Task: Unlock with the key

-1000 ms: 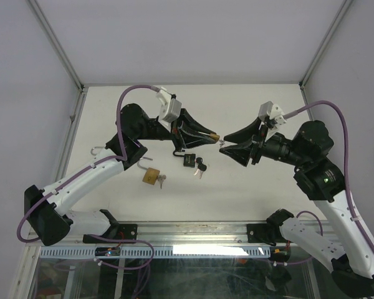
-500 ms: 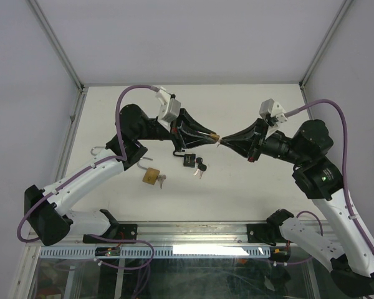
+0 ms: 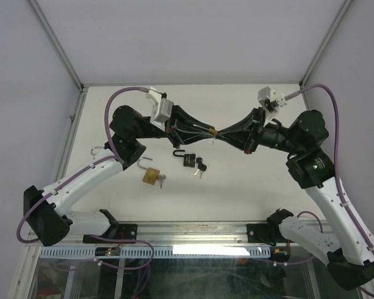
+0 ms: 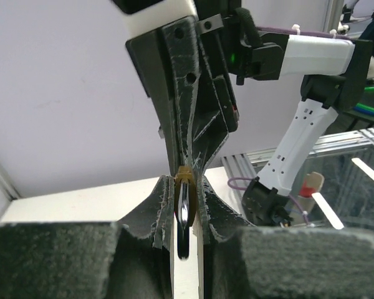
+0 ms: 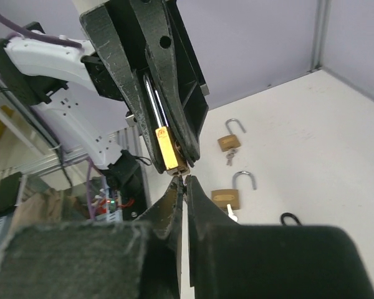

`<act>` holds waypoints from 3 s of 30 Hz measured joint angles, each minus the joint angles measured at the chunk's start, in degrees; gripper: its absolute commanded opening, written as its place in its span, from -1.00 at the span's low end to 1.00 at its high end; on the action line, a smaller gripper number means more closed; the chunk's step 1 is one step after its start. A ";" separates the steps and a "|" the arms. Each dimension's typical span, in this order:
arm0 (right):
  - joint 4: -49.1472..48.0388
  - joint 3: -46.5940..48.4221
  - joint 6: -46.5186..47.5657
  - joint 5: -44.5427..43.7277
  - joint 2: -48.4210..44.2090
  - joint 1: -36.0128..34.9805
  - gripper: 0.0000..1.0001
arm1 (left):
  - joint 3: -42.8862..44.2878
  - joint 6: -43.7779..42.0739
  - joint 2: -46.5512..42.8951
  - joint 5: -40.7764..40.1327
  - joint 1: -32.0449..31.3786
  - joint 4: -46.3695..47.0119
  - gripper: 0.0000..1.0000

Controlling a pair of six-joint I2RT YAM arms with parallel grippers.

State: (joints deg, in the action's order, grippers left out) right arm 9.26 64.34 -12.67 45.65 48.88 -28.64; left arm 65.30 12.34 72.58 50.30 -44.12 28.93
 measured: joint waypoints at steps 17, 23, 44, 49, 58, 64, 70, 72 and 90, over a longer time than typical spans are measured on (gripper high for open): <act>-7.19 -2.67 -21.92 6.32 1.75 0.42 -0.66 | -0.96 -13.46 -2.89 5.73 0.28 -2.60 -1.00; 4.70 -1.11 -10.32 0.11 -0.48 -0.44 0.21 | -1.20 -8.07 -1.07 3.30 0.22 -3.48 -1.00; 11.54 -9.29 4.09 -16.33 -2.91 -1.03 0.27 | -17.44 -34.91 9.22 -22.16 -4.33 -38.29 -1.00; 10.64 -9.42 2.01 -15.65 -0.20 -1.03 0.26 | -22.12 -44.04 13.68 -25.11 -4.61 -41.05 -1.00; 9.44 -10.23 1.16 -14.99 -1.22 -1.05 0.26 | -21.70 -49.88 14.64 -23.15 -3.78 -40.26 -1.00; 7.02 -19.28 2.43 -10.03 -6.60 -0.90 0.26 | -14.14 -41.88 14.73 -10.64 3.13 -44.46 -1.00; 5.44 -18.88 4.76 -2.23 -7.30 0.28 0.19 | -8.07 -22.80 4.66 0.94 6.21 -28.96 -1.00; 5.14 -16.59 5.84 -0.28 -5.77 0.44 0.21 | -7.58 -14.01 0.61 3.13 5.92 -19.63 -1.00; -8.35 -9.05 6.75 6.45 4.44 0.59 -0.39 | -5.09 11.04 1.84 0.72 3.87 -0.76 -1.00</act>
State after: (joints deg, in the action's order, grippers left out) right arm 0.91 55.29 -5.91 52.10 53.32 -28.05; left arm 60.20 23.38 74.41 51.03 -40.25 28.16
